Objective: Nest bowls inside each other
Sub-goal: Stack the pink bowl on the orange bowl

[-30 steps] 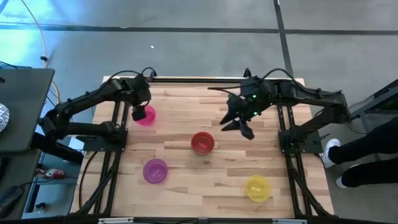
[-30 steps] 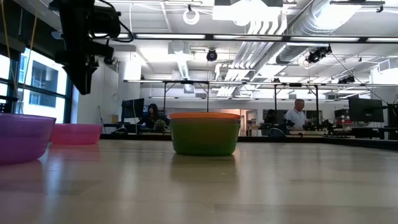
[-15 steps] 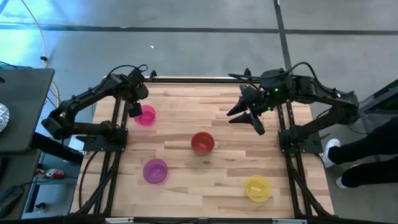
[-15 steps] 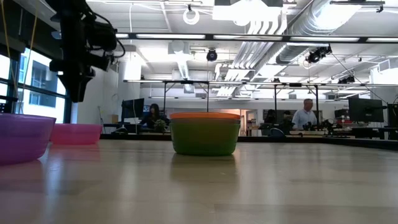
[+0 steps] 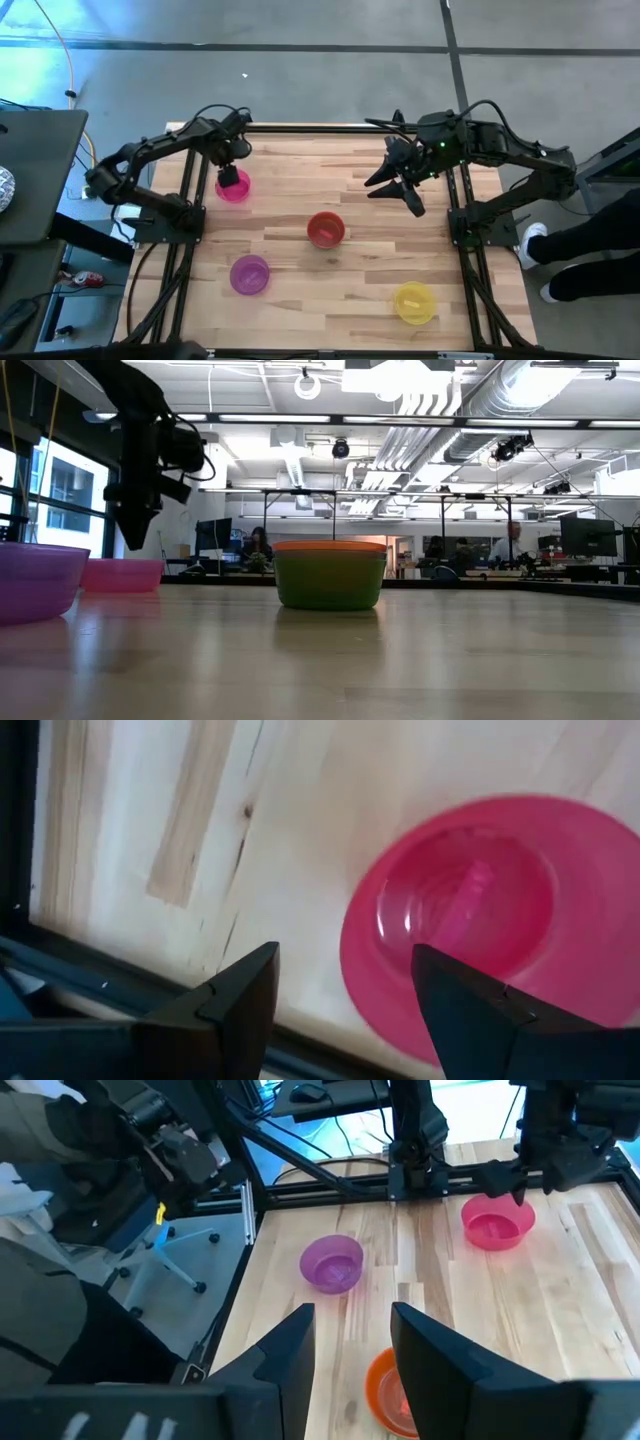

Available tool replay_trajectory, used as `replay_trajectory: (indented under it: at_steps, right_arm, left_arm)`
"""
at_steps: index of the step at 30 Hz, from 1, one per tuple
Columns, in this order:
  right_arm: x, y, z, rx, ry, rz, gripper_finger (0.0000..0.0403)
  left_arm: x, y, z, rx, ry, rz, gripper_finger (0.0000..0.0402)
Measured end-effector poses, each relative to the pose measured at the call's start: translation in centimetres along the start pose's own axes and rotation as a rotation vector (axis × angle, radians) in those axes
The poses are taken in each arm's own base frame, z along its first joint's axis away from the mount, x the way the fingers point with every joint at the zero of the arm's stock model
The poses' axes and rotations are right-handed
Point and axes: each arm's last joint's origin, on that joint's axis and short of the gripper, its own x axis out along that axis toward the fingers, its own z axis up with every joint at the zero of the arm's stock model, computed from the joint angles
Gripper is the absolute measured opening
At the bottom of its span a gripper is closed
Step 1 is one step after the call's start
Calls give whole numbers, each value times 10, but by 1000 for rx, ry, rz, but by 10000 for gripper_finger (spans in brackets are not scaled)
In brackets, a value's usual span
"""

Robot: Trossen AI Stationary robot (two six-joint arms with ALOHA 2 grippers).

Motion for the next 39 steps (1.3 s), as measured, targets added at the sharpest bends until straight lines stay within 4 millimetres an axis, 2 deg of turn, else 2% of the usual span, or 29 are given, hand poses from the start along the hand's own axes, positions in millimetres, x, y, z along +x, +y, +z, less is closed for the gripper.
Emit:
replay_trajectory:
  at_steps: [12,25,39]
  right_arm:
    - [0,0,0,9,0,0,126]
    - [0,0,0,9,1,0,126]
    - [0,0,0,15,0,0,126]
  left_arm:
    - [18,3,10,-5,25,-38,216]
    - [19,4,14,-22,-20,-50,163]
    - [19,2,14,-1,-20,-76,161]
